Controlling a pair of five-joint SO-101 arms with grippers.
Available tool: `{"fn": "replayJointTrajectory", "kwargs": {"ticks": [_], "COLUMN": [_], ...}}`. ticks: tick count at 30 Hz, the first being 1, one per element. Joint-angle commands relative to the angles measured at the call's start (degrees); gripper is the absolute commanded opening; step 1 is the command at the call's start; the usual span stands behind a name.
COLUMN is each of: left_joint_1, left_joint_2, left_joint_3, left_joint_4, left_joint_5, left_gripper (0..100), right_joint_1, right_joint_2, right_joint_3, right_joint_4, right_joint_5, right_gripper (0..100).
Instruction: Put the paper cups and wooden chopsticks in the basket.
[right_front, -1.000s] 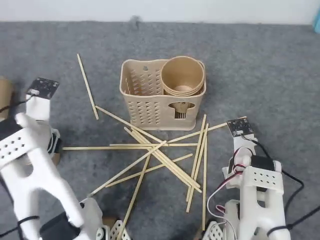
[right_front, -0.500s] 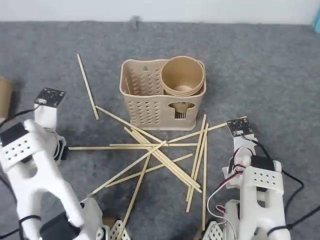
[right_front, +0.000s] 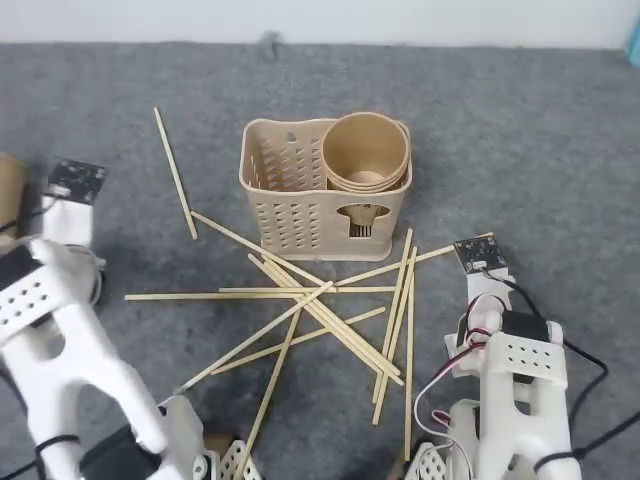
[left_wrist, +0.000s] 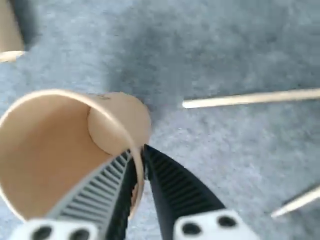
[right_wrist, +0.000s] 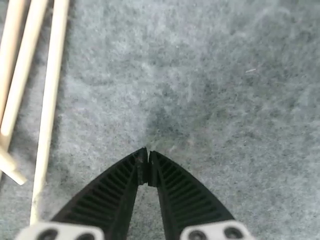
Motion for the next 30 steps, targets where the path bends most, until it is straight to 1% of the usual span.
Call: {"fn": "replayJointTrajectory", "kwargs": {"ticks": [1, 4, 7, 9, 12, 14, 17, 20, 26, 30], "left_joint_1": [-0.97, -0.79, 0.35, 2.02, 5.27, 8.44, 15.12, 22.33, 34.81, 42.64], "left_joint_2": [-2.37, -2.73, -5.63, -9.05, -15.82, -20.48, -25.93, -27.25, -20.22, -11.08], "left_joint_3": [-4.0, -5.32, -7.34, -8.57, -9.89, -10.86, -13.49, -18.24, -32.4, -44.53], "left_joint_4": [-0.62, 0.09, 3.16, 5.1, 7.03, 8.88, 11.87, 14.51, 19.78, 23.03], "left_joint_5": [-0.35, -0.35, -0.09, 2.81, 9.23, 12.92, 17.49, 23.21, 35.34, 40.18], "left_gripper": [1, 1, 1, 1, 1, 1, 1, 1, 1, 1], "right_joint_1": [-0.13, -0.13, -0.13, -0.13, -0.13, -0.13, -0.13, -0.13, -0.04, -0.04], "right_joint_2": [-1.19, -1.19, -1.19, -1.19, -1.19, -1.19, -1.19, -1.19, -1.19, -1.19], "right_joint_3": [-0.35, -0.35, -0.35, -0.35, -0.35, -0.35, -0.35, -0.35, -0.35, -0.35], "right_joint_4": [-0.75, -0.75, -0.75, -0.75, -0.75, -0.75, -0.75, -0.75, -0.75, -0.75], "right_joint_5": [0.09, 0.09, 0.09, 0.09, 0.09, 0.09, 0.09, 0.09, 0.09, 0.09], "right_gripper": [0.8, 0.8, 0.8, 0.8, 0.8, 0.8, 0.8, 0.8, 0.8, 0.8]}}
